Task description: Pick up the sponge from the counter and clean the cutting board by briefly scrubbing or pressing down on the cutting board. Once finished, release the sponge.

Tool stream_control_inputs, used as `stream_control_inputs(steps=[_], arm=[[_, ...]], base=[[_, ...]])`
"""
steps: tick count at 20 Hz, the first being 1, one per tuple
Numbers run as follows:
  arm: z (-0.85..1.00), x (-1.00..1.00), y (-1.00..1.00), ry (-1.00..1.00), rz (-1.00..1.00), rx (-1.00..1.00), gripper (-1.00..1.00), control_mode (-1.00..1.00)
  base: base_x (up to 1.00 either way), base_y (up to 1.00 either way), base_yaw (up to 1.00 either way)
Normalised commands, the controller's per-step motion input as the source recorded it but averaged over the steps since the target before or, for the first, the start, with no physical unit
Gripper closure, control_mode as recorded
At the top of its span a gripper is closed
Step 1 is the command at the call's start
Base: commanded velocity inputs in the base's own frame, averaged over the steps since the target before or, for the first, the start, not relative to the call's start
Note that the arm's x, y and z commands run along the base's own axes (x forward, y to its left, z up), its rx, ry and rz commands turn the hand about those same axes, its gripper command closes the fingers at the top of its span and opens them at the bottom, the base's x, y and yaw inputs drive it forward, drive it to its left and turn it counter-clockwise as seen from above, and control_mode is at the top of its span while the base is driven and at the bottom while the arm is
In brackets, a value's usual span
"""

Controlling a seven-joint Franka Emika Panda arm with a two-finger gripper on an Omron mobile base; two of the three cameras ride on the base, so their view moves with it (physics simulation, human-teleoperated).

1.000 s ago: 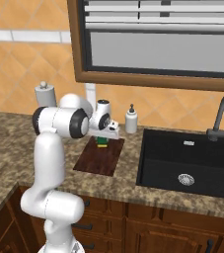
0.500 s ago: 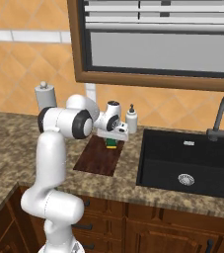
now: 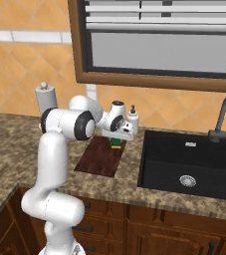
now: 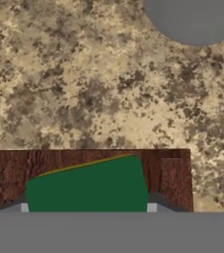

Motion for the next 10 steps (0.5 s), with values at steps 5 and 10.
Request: stream_control_inputs(steps=[5,10], arm=[[-0.52,0.0,-0.29,-0.01,-0.04,0.0,1.0,-1.0],[-0.66,0.0,-0.06,0.0,-0.04,0.0,1.0,-1.0]], base=[[0.0,0.0,0.0],[0.0,0.0,0.0]])
